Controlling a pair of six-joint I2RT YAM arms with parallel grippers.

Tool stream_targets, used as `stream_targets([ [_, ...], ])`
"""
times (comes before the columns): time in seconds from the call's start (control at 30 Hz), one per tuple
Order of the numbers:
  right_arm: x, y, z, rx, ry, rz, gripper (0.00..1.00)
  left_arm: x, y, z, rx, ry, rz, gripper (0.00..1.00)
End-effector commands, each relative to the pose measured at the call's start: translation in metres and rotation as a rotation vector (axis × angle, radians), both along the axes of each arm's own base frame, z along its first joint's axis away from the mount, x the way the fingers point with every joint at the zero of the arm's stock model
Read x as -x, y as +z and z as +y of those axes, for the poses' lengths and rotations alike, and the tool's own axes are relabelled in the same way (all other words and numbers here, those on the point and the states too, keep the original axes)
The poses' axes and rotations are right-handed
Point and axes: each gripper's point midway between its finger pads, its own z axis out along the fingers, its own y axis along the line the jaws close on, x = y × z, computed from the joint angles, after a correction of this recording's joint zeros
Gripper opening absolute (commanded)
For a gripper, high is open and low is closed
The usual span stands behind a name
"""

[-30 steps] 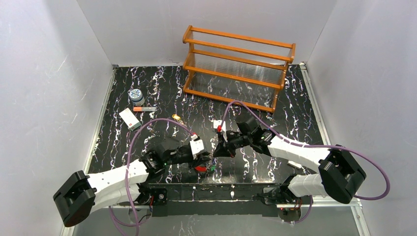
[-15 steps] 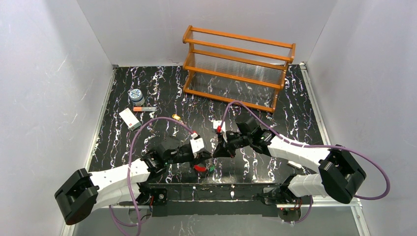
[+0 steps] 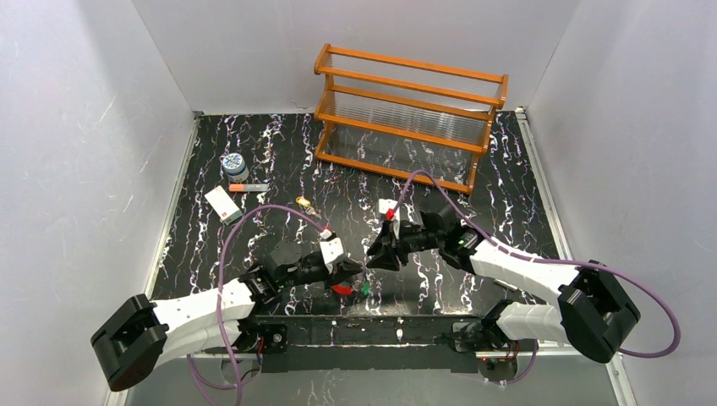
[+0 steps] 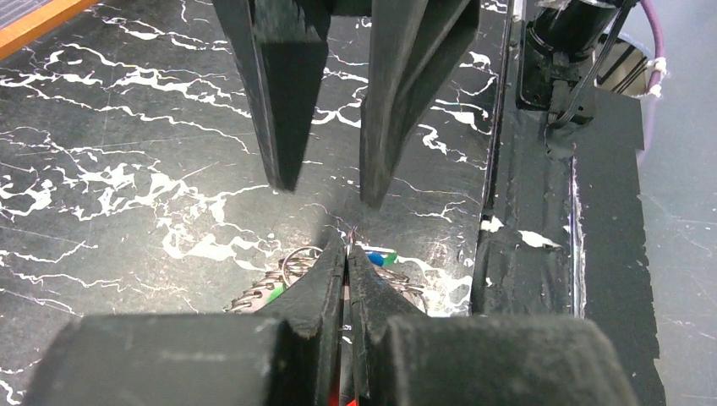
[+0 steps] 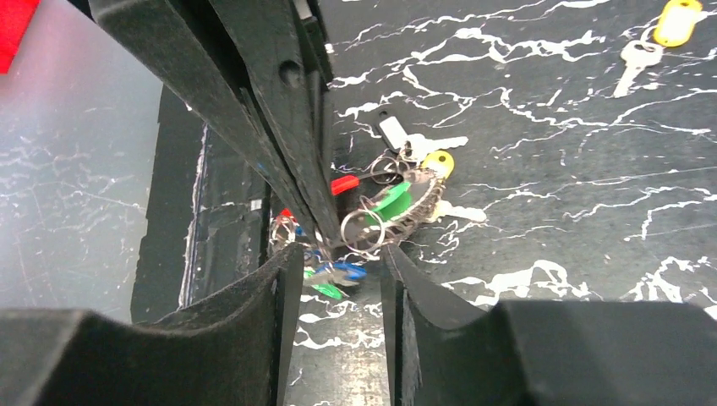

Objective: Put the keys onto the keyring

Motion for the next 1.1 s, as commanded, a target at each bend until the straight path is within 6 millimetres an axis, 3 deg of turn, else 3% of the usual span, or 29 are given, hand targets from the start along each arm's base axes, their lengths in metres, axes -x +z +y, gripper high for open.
stream_targets([
  [0.0,-0.005,0.024,-0.004,-0.134,0.003,-0.003,0.49,-0.001,0.027,0.001,0.139,0.039,-0.025,0.00],
  [0.17,0.004,0.027,-0.011,-0.183,0.058,0.043,0.58,-0.001,0.039,0.009,0.231,0.080,-0.052,0.00],
  [0.43,0.012,0.033,-0.007,-0.231,0.122,0.081,0.58,0.002,0.057,0.016,0.326,0.093,-0.088,0.00],
  [0.87,0.008,0.030,0.005,-0.232,0.150,0.139,0.34,0.004,0.058,0.012,0.328,0.076,-0.082,0.00],
  [1.07,0.010,0.029,0.008,-0.232,0.159,0.139,0.34,0.004,0.057,0.012,0.327,0.074,-0.080,0.00],
])
